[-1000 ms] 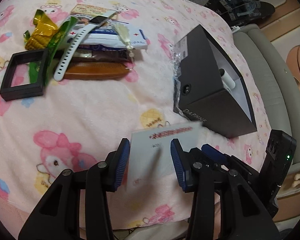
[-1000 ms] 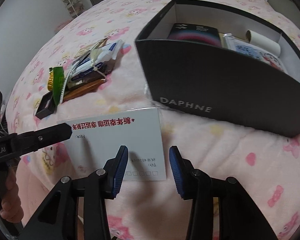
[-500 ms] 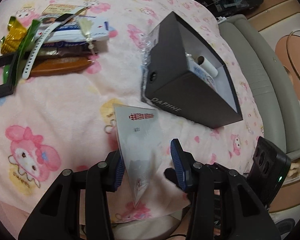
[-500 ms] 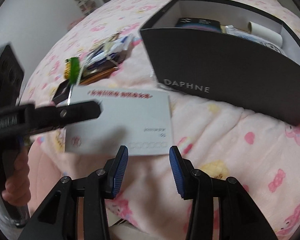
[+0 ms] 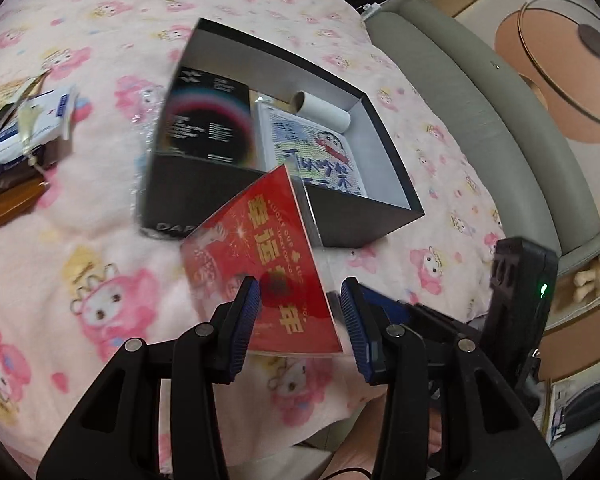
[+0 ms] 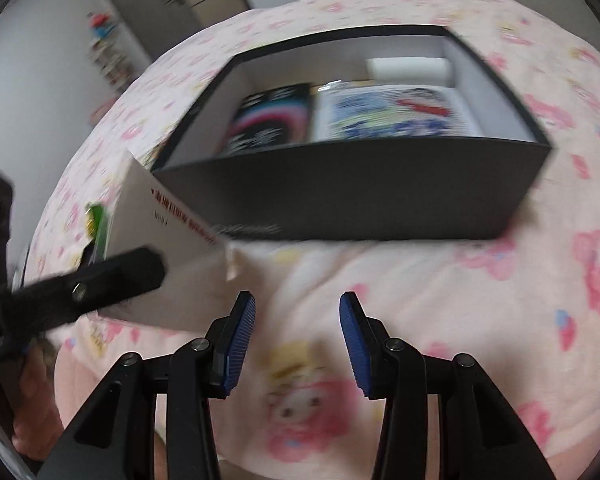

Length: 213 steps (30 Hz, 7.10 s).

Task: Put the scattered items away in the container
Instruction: 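Carry the envelope with the right tool toward the DAPHNE box, then move the left tool over the red envelope lying beside the DAPHNE box, then grasp the red envelope with the left tool and lift, then lower the red envelope into the DAPHNE box with the left tool, then open the left tool to release the envelope and withdraw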

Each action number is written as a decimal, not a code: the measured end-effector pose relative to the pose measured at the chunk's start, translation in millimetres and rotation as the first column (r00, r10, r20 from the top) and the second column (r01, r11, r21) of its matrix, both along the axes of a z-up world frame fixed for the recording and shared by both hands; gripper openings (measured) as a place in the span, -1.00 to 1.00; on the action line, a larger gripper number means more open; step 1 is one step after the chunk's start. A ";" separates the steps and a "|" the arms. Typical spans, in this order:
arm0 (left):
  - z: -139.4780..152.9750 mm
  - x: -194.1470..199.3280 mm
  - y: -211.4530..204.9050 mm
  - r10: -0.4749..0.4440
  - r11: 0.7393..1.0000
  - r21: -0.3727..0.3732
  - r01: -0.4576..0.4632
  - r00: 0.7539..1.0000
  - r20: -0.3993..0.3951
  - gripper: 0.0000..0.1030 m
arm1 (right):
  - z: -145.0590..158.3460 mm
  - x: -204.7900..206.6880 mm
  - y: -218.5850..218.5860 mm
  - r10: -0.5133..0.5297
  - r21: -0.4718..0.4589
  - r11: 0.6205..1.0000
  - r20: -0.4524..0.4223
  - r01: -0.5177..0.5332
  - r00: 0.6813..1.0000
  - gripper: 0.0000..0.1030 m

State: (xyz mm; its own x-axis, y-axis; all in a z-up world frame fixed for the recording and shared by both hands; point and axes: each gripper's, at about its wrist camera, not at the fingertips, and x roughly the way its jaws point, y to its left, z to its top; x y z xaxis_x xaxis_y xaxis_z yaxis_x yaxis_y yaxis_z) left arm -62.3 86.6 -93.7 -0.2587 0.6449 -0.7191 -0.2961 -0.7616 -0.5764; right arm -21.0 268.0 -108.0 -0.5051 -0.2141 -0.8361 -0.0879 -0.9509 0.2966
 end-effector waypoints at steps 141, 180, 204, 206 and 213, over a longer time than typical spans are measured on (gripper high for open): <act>-3.5 -210.6 55.1 0.031 0.868 -0.495 -0.026 1.000 0.002 0.01 | -13.0 -241.4 35.7 0.168 0.022 0.985 0.145 -0.173 0.975 -0.44; -37.5 -217.3 92.1 -0.114 0.822 -0.554 0.134 0.991 0.070 -0.48 | -27.3 -264.0 42.7 0.206 -0.127 0.974 0.170 -0.186 0.964 -0.44; 54.4 -146.2 99.5 -0.130 0.837 -0.546 -0.026 0.961 -0.246 -0.17 | 76.6 -161.7 22.5 0.078 0.076 0.995 -0.104 -0.070 0.992 -0.30; 55.9 -125.0 98.3 -0.140 0.834 -0.550 -0.034 0.952 -0.271 -0.17 | 86.3 -146.9 17.4 0.070 0.077 0.995 -0.130 -0.061 0.989 -0.30; 74.7 -76.1 90.6 -0.152 0.843 -0.535 -0.049 0.933 -0.325 -0.12 | 110.8 -93.1 5.2 0.039 0.111 0.994 -0.197 -0.017 0.980 -0.20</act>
State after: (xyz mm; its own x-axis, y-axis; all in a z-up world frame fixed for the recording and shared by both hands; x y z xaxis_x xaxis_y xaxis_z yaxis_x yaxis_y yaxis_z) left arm -138.4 177.1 -18.9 -0.5289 0.2126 -0.8216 -0.4443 -0.8942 0.0547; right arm -114.1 273.3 2.8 -0.6587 -0.1447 -0.7384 -0.0103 -0.9795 0.2011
